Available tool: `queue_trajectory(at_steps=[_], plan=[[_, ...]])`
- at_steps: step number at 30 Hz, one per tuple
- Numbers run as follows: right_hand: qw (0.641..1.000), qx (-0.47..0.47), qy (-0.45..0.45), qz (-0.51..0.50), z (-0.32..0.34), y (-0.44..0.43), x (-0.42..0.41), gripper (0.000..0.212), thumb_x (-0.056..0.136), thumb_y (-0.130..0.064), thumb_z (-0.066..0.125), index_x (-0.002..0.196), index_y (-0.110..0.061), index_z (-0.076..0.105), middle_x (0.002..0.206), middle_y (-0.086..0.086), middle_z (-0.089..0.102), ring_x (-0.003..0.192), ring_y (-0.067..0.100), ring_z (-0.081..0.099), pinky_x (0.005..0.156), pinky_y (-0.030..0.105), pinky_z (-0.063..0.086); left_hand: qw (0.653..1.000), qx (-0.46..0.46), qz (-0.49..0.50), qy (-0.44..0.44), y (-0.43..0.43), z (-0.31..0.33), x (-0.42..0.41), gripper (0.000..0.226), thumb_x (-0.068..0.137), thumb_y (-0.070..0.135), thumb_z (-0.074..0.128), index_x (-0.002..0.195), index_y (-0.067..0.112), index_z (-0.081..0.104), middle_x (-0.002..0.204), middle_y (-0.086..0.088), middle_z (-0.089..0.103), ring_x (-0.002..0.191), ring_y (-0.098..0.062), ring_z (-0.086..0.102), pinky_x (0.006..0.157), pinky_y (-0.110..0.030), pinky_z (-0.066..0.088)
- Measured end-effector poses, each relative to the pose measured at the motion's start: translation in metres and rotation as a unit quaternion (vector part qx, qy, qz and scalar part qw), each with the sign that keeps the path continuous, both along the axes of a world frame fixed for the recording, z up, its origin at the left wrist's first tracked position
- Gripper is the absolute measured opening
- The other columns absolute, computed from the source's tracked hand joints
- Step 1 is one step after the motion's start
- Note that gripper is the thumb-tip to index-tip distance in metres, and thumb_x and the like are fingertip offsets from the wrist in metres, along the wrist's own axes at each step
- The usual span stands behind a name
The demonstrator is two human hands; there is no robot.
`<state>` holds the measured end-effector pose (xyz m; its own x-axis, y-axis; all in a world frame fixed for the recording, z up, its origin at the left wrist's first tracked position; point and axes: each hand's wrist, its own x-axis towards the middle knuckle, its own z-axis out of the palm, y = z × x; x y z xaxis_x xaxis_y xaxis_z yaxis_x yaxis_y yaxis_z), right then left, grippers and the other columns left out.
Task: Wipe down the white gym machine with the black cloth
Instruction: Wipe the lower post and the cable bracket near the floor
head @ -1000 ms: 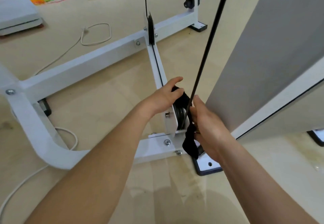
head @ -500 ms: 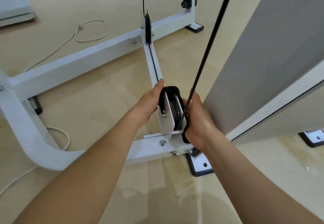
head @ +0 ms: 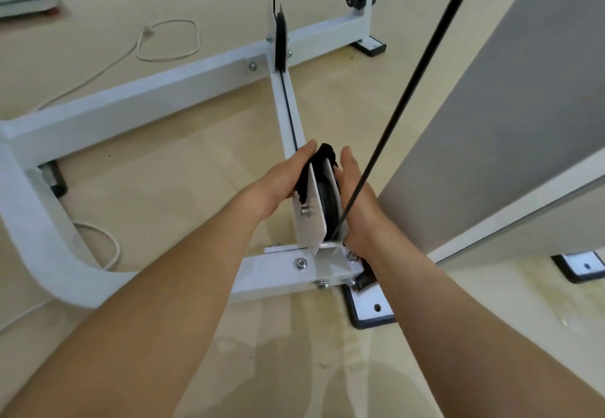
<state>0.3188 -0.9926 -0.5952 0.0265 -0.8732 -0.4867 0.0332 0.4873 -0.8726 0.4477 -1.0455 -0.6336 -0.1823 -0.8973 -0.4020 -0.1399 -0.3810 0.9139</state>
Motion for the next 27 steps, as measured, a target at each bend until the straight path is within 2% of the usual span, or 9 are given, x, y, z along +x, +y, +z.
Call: queue_trajectory(at_steps=[5, 8, 10, 12, 15, 17, 21, 24, 27], plan=[[0.999, 0.019, -0.026, 0.007, -0.008, 0.004, -0.011, 0.07, 0.095, -0.071, 0.023, 0.127, -0.026, 0.066, 0.115, 0.004, 0.073, 0.111, 0.022, 0.067, 0.106, 0.043, 0.045, 0.998, 0.03, 0.046, -0.018, 0.002, -0.014, 0.005, 0.063, 0.088, 0.068, 0.045, 0.126, 0.021, 0.064, 0.128, 0.001, 0.065, 0.118, -0.016, 0.059, 0.107, -0.039, 0.04], [1.0, -0.004, -0.007, 0.002, -0.008, 0.014, -0.014, 0.065, 0.095, -0.071, 0.023, 0.116, -0.033, 0.072, 0.107, -0.003, 0.075, 0.108, 0.017, 0.068, 0.106, 0.041, 0.044, 0.997, -0.037, 0.07, -0.003, 0.001, -0.015, 0.007, 0.059, 0.081, 0.063, 0.054, 0.104, 0.013, 0.074, 0.103, -0.001, 0.074, 0.098, -0.015, 0.067, 0.098, -0.037, 0.048], [1.0, -0.007, -0.012, -0.013, -0.004, 0.023, -0.013, 0.066, 0.087, -0.076, 0.031, 0.118, -0.033, 0.071, 0.111, -0.005, 0.074, 0.112, 0.017, 0.066, 0.108, 0.043, 0.042, 0.993, -0.091, 0.076, 0.001, -0.002, -0.008, 0.007, 0.043, 0.092, 0.049, 0.057, 0.092, 0.01, 0.076, 0.082, 0.003, 0.075, 0.08, -0.014, 0.068, 0.084, -0.035, 0.053], [0.998, 0.0, -0.027, -0.053, -0.001, 0.035, -0.013, 0.065, 0.081, -0.074, 0.041, 0.123, -0.032, 0.067, 0.118, -0.008, 0.071, 0.117, 0.014, 0.063, 0.111, 0.043, 0.039, 0.987, -0.136, 0.077, 0.021, -0.004, 0.003, 0.005, 0.03, 0.096, 0.037, 0.06, 0.086, 0.015, 0.078, 0.088, -0.001, 0.077, 0.09, -0.021, 0.072, 0.094, -0.04, 0.054], [0.991, -0.031, -0.085, -0.099, 0.005, 0.058, -0.017, 0.042, 0.096, -0.05, 0.048, 0.126, -0.027, 0.066, 0.122, -0.011, 0.069, 0.118, 0.008, 0.062, 0.109, 0.037, 0.039, 0.979, -0.189, 0.078, 0.021, -0.002, 0.025, 0.005, 0.027, 0.094, 0.034, 0.063, 0.077, 0.021, 0.079, 0.087, -0.003, 0.077, 0.09, -0.021, 0.073, 0.097, -0.043, 0.053], [0.986, -0.079, -0.093, -0.116, 0.014, 0.071, -0.021, 0.03, 0.102, -0.03, 0.048, 0.126, -0.025, 0.064, 0.12, -0.012, 0.07, 0.114, 0.005, 0.064, 0.102, 0.029, 0.046, 0.969, -0.203, 0.129, 0.063, 0.009, 0.037, 0.009, 0.029, 0.097, 0.031, 0.06, 0.08, 0.015, 0.077, 0.085, -0.006, 0.076, 0.083, -0.021, 0.073, 0.086, -0.036, 0.057], [0.982, -0.1, 0.07, -0.143, 0.016, 0.094, -0.023, 0.03, 0.097, -0.015, 0.054, 0.116, -0.033, 0.067, 0.104, -0.019, 0.072, 0.096, -0.001, 0.067, 0.078, 0.019, 0.049, 0.912, -0.161, 0.345, 0.154, 0.052, 0.021, 0.035, 0.037, 0.102, 0.028, 0.05, 0.078, 0.009, 0.071, 0.072, -0.005, 0.069, 0.066, -0.018, 0.062, 0.055, -0.025, 0.048], [0.972, -0.068, 0.21, -0.079, 0.008, 0.111, -0.016, 0.022, 0.09, -0.009, 0.054, 0.089, -0.025, 0.07, 0.074, -0.008, 0.069, 0.069, 0.01, 0.061, 0.059, 0.021, 0.045, 0.893, -0.138, 0.424, 0.058, 0.099, -0.013, 0.058, 0.042, 0.101, 0.033, 0.05, 0.075, 0.003, 0.062, 0.072, -0.007, 0.057, 0.071, -0.016, 0.053, 0.066, -0.027, 0.044], [0.967, -0.068, 0.242, 0.044, -0.004, 0.128, 0.002, 0.023, 0.09, -0.009, 0.052, 0.081, -0.022, 0.07, 0.078, -0.006, 0.071, 0.076, 0.009, 0.066, 0.065, 0.021, 0.048, 0.918, -0.131, 0.361, -0.099, 0.146, -0.034, 0.069, 0.046, 0.098, 0.034, 0.052, 0.075, -0.006, 0.054, 0.07, -0.007, 0.046, 0.066, -0.012, 0.042, 0.061, -0.027, 0.033]])
